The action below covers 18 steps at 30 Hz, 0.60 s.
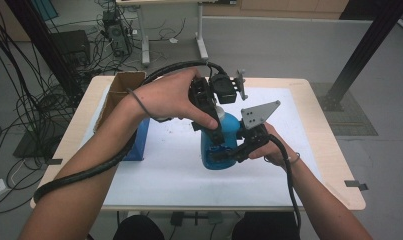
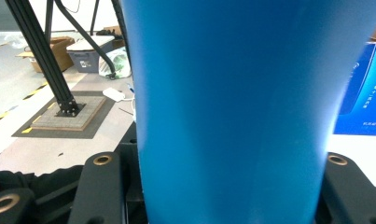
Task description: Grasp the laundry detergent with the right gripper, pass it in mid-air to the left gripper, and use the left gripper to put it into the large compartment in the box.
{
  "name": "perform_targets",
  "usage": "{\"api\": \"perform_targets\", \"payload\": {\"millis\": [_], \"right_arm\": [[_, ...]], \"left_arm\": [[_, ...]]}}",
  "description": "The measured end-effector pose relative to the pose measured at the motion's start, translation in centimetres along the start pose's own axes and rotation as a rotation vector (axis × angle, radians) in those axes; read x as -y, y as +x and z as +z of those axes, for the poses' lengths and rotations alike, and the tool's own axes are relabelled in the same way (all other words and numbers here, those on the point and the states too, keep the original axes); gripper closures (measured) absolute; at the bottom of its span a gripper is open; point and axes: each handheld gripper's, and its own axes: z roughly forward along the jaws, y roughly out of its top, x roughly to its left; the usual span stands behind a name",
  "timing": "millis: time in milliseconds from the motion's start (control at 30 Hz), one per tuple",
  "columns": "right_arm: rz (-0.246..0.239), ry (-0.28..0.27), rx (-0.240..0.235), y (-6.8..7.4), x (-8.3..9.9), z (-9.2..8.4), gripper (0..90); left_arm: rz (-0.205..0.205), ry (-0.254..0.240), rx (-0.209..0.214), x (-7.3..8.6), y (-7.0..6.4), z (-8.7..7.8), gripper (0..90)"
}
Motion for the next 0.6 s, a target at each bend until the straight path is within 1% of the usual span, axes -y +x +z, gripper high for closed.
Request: {"api": "perform_targets", "payload": {"millis": [333, 433, 600], "right_arm": [[0.011, 0.005, -0.002, -0.08, 0.06, 0.10, 44.0], [0.012, 0.006, -0.002, -0.13, 0.10, 0.17, 44.0], [0.013, 0.007, -0.003, -0.18, 0.13, 0.21, 44.0]], "left_arm": [[0.001, -0.001, -0.004, 0.01, 0.09, -0.25, 9.5], [-0.001, -0.001, 0.001, 0.06, 0.13, -0.24, 9.5], [-0.010, -0.005, -0.006, 0.16, 0.25, -0.26, 9.5]]}}
